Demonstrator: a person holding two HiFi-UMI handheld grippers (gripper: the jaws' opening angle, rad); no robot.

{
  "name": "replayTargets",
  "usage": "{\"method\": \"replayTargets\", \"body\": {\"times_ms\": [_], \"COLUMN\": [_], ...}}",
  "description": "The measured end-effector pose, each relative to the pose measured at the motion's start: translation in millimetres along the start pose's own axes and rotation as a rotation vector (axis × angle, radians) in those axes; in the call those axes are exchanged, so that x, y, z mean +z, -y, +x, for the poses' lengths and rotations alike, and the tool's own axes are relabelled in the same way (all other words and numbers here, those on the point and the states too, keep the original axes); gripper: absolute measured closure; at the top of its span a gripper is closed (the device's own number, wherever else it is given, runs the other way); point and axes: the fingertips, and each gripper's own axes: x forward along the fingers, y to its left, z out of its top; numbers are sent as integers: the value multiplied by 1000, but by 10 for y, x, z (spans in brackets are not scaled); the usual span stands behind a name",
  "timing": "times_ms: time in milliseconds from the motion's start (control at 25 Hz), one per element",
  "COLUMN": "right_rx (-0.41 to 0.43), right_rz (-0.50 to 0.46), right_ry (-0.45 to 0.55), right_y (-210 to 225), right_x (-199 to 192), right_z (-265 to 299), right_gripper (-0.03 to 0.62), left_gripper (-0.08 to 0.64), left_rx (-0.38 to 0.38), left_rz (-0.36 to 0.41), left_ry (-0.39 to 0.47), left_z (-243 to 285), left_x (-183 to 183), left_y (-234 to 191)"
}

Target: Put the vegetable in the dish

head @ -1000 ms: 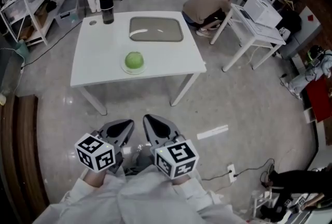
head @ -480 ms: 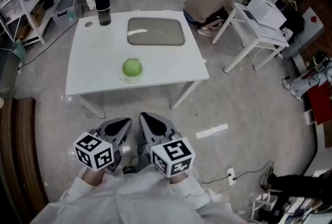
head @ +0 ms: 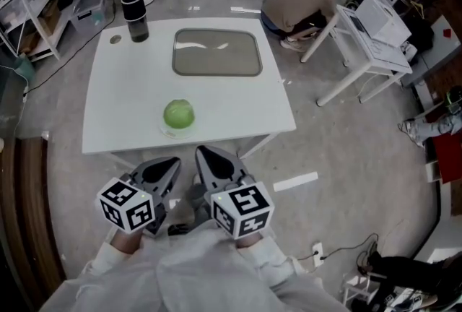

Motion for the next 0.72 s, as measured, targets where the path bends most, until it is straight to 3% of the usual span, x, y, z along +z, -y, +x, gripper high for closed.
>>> {"method": "replayTargets", "body": {"times_ms": [440, 720], "right_rx": [50, 117], "right_rz": [-5, -5], "right_ry": [-42, -95], "right_y": [899, 1173], "right_x": [430, 405], "right_z": [887, 1264], "right_gripper": [577, 577], "left_gripper": [552, 552], "left_rx": [75, 98], "left_rz": [-37, -70], "left_ry": [39, 19], "left_z": [847, 1251], "left_x": [700, 756], "left_y": [-746, -978]}}
